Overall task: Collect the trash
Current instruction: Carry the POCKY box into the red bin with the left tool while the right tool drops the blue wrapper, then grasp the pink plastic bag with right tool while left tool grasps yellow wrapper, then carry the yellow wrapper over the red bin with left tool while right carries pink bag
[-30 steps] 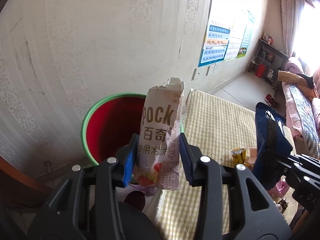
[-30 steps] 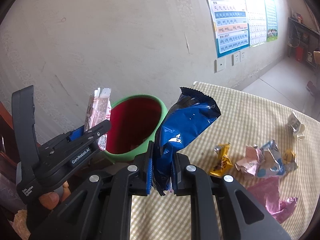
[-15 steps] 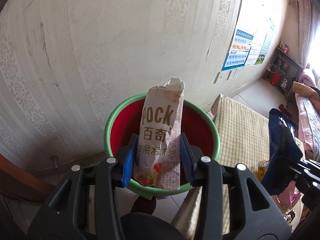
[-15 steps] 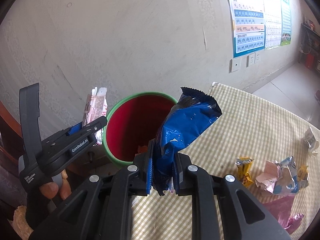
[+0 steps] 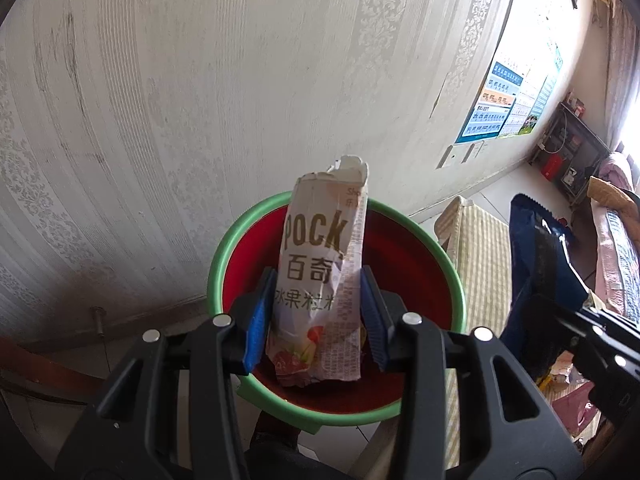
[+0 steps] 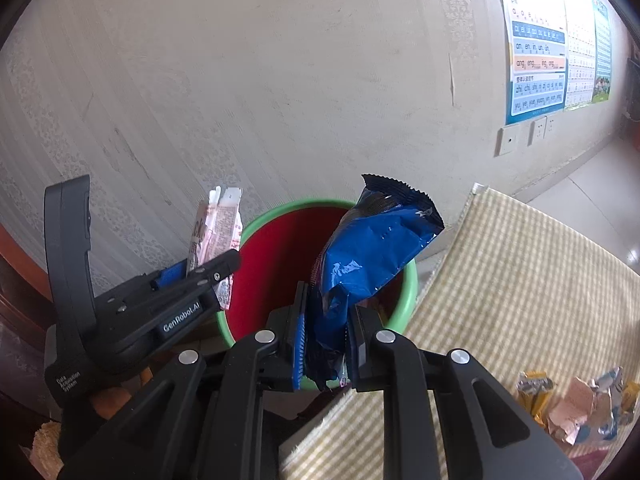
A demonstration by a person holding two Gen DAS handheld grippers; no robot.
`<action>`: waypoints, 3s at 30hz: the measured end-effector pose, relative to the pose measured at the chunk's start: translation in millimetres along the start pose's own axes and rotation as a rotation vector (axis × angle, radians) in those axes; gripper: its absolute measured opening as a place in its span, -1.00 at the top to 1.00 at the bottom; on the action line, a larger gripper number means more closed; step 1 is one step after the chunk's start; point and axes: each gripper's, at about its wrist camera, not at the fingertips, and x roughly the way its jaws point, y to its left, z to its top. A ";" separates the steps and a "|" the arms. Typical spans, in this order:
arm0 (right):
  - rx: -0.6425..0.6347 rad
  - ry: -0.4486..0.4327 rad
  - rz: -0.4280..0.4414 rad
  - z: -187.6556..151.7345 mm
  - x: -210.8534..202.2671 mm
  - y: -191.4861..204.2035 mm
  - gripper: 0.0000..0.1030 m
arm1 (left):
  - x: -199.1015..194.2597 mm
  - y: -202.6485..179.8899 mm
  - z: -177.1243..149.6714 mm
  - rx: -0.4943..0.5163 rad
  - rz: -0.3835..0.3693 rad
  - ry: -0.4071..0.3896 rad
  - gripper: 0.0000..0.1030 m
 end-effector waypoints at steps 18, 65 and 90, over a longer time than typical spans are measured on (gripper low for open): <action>0.014 -0.009 0.022 -3.2 0.0 -10.6 -0.06 | 5.1 0.1 -13.4 0.020 0.024 0.018 -0.46; 0.330 -0.136 -0.302 -171.4 -179.3 -160.7 0.26 | 41.9 -237.5 -125.8 0.292 -0.268 0.338 0.82; 0.218 -0.137 -0.211 -142.6 -159.1 -96.2 0.25 | -57.1 -162.3 -90.4 0.290 -0.150 0.018 0.81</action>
